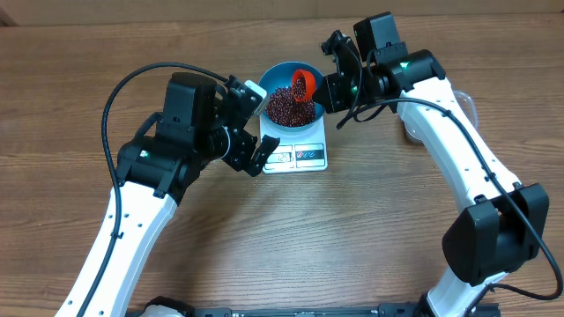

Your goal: Scoop item into bowl and weigh 150g on scale

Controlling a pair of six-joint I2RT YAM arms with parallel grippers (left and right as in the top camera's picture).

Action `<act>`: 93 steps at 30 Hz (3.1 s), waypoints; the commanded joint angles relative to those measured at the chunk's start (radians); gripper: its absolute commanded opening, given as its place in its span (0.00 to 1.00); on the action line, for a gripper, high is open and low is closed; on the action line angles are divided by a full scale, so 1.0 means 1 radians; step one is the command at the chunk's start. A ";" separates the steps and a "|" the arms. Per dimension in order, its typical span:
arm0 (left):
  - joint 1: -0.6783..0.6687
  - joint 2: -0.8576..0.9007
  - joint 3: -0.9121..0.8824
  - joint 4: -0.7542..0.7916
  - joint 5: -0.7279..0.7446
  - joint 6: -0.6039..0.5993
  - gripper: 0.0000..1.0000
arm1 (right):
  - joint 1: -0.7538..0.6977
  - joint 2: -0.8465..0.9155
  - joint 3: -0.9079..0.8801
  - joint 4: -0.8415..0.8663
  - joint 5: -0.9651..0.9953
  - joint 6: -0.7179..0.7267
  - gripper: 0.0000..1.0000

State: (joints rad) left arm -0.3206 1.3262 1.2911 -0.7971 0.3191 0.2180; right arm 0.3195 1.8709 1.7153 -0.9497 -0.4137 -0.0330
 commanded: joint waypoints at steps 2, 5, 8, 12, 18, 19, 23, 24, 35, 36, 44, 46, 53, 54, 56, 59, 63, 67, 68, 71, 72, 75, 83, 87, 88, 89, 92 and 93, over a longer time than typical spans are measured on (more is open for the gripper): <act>0.000 -0.012 0.013 0.000 0.014 0.022 1.00 | -0.011 -0.027 0.027 0.019 0.027 0.003 0.04; 0.000 -0.012 0.013 0.000 0.014 0.022 1.00 | -0.013 -0.027 0.027 -0.002 -0.040 -0.116 0.04; 0.000 -0.012 0.013 0.000 0.014 0.022 1.00 | -0.012 -0.027 0.027 -0.003 -0.010 -0.112 0.04; 0.000 -0.012 0.013 0.000 0.014 0.022 1.00 | -0.007 -0.027 0.027 -0.039 -0.012 -0.213 0.03; 0.000 -0.012 0.013 0.000 0.014 0.022 1.00 | -0.005 -0.027 0.027 -0.027 0.055 -0.207 0.03; 0.000 -0.012 0.013 0.000 0.014 0.022 1.00 | 0.000 -0.027 0.027 -0.043 0.038 -0.266 0.04; -0.001 -0.012 0.013 0.000 0.014 0.022 1.00 | 0.011 -0.027 0.027 -0.024 0.097 -0.249 0.04; 0.000 -0.012 0.013 0.000 0.014 0.022 1.00 | 0.010 -0.027 0.027 -0.011 0.098 -0.223 0.04; 0.000 -0.012 0.013 0.000 0.014 0.022 0.99 | 0.020 -0.027 0.027 0.006 0.120 -0.200 0.03; 0.000 -0.012 0.013 0.000 0.014 0.022 1.00 | 0.020 -0.027 0.027 -0.001 0.109 -0.214 0.04; 0.000 -0.012 0.013 0.000 0.014 0.022 1.00 | 0.027 -0.027 0.027 -0.005 0.138 -0.187 0.04; -0.001 -0.012 0.013 0.000 0.014 0.022 1.00 | 0.030 -0.027 0.027 -0.029 0.090 -0.265 0.04; 0.000 -0.012 0.013 0.000 0.014 0.022 1.00 | 0.033 -0.027 0.027 -0.004 0.112 -0.187 0.04; -0.001 -0.012 0.013 0.000 0.014 0.022 1.00 | 0.036 -0.027 0.027 -0.011 0.085 -0.235 0.04; 0.000 -0.012 0.013 0.000 0.014 0.022 1.00 | 0.042 -0.027 0.027 -0.011 0.092 -0.261 0.04; -0.001 -0.012 0.013 0.000 0.014 0.022 1.00 | 0.044 -0.027 0.027 0.010 0.126 -0.196 0.04; -0.001 -0.012 0.013 0.000 0.014 0.022 1.00 | 0.051 -0.027 0.027 -0.026 0.068 -0.284 0.04; 0.000 -0.012 0.013 0.000 0.014 0.022 1.00 | 0.052 -0.027 0.027 -0.012 0.134 -0.207 0.04; -0.001 -0.012 0.013 0.000 0.014 0.022 1.00 | 0.052 -0.027 0.027 -0.011 0.133 -0.191 0.04; 0.000 -0.012 0.013 0.000 0.014 0.022 1.00 | 0.056 -0.027 0.027 -0.034 0.085 -0.262 0.04; -0.001 -0.012 0.013 0.000 0.014 0.022 1.00 | 0.058 -0.027 0.027 -0.036 0.089 -0.279 0.04; 0.000 -0.012 0.013 0.000 0.014 0.022 1.00 | 0.059 -0.027 0.027 -0.005 0.147 -0.195 0.04; 0.000 -0.012 0.013 0.000 0.014 0.022 1.00 | 0.066 -0.027 0.027 -0.021 0.133 -0.236 0.04; 0.000 -0.012 0.013 0.000 0.014 0.022 1.00 | 0.067 -0.027 0.027 -0.033 0.111 -0.248 0.04; 0.000 -0.012 0.013 0.000 0.014 0.022 1.00 | 0.070 -0.027 0.027 -0.045 0.094 -0.289 0.04; 0.000 -0.012 0.013 0.000 0.014 0.022 0.99 | 0.073 -0.027 0.027 -0.047 0.103 -0.298 0.04; -0.001 -0.012 0.013 0.000 0.014 0.022 1.00 | 0.073 -0.027 0.027 -0.022 0.181 -0.218 0.04; 0.000 -0.012 0.013 0.000 0.014 0.022 1.00 | 0.072 -0.027 0.027 -0.016 0.193 -0.188 0.04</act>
State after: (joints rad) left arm -0.3206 1.3258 1.2911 -0.7971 0.3191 0.2180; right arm 0.3870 1.8709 1.7157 -0.9813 -0.2714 -0.2752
